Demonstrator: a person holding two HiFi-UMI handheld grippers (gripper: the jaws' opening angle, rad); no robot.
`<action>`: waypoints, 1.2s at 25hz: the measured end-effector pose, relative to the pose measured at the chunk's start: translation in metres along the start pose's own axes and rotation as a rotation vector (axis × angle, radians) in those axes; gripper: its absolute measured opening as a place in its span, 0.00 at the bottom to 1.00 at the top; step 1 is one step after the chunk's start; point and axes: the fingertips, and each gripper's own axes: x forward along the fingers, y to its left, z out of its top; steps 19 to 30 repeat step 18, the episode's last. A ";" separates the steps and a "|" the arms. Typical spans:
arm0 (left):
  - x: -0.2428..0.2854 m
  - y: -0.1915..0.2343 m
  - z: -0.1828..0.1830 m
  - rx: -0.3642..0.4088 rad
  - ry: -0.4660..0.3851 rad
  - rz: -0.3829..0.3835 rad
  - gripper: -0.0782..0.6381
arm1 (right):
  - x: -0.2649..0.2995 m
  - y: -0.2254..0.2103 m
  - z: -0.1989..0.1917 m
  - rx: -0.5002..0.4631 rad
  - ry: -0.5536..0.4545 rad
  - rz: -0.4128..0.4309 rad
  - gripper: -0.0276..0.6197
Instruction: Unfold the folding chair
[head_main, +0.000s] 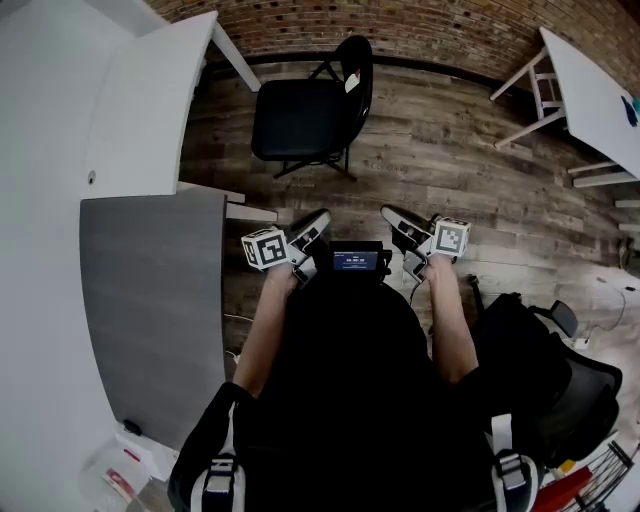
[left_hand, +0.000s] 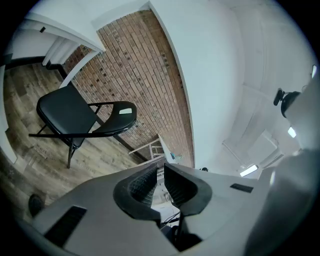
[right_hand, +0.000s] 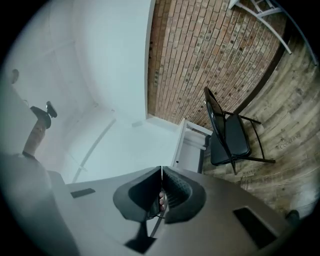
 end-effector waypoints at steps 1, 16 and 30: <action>0.004 -0.003 -0.003 0.005 0.005 0.000 0.18 | -0.001 -0.001 -0.001 0.006 0.010 0.007 0.07; 0.048 -0.043 -0.004 0.065 0.032 -0.056 0.18 | 0.003 0.013 0.010 0.003 0.126 0.061 0.07; 0.049 -0.043 -0.006 0.060 0.033 -0.057 0.18 | 0.001 0.012 0.009 0.005 0.127 0.062 0.07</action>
